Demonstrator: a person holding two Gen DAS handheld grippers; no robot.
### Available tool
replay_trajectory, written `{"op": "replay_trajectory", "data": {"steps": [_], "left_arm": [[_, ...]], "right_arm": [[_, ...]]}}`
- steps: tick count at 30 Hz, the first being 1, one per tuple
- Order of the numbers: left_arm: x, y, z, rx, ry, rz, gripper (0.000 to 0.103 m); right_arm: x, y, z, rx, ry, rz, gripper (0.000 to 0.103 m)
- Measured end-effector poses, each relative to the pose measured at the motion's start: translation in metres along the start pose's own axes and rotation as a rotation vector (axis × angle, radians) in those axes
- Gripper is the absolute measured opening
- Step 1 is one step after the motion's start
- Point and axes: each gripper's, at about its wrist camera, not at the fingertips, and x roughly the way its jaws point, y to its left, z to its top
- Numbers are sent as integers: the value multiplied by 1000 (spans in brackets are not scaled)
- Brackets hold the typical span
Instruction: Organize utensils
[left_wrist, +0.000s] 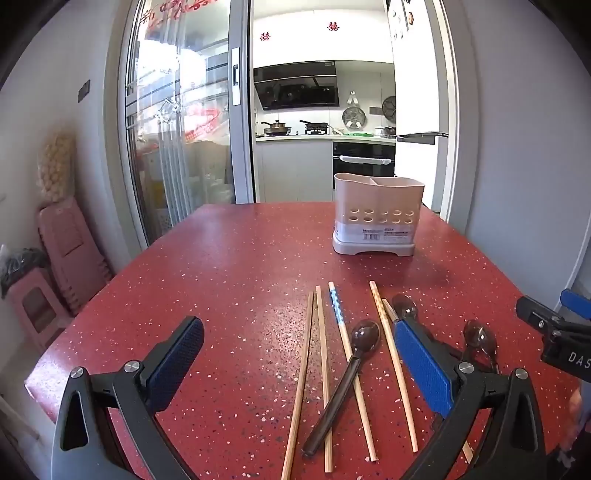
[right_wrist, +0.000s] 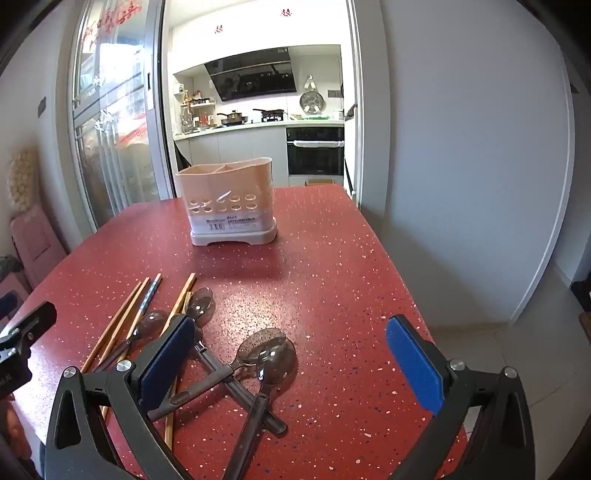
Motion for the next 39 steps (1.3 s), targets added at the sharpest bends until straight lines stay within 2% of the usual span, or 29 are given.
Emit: {"op": "replay_trajectory", "data": {"steps": [7,16,39], "left_arm": [[-1,-9,-1,12,1,-5,103],[-2,-1,0,-9,25,-21,103],[-3,2,-1,-20,23,-17,103]], "right_arm": [[-5,-2,5,3,11,-1,103],[-3,-1,4,-6,8,-1,103],[-4,4,4,-14,-2,8,103]]}}
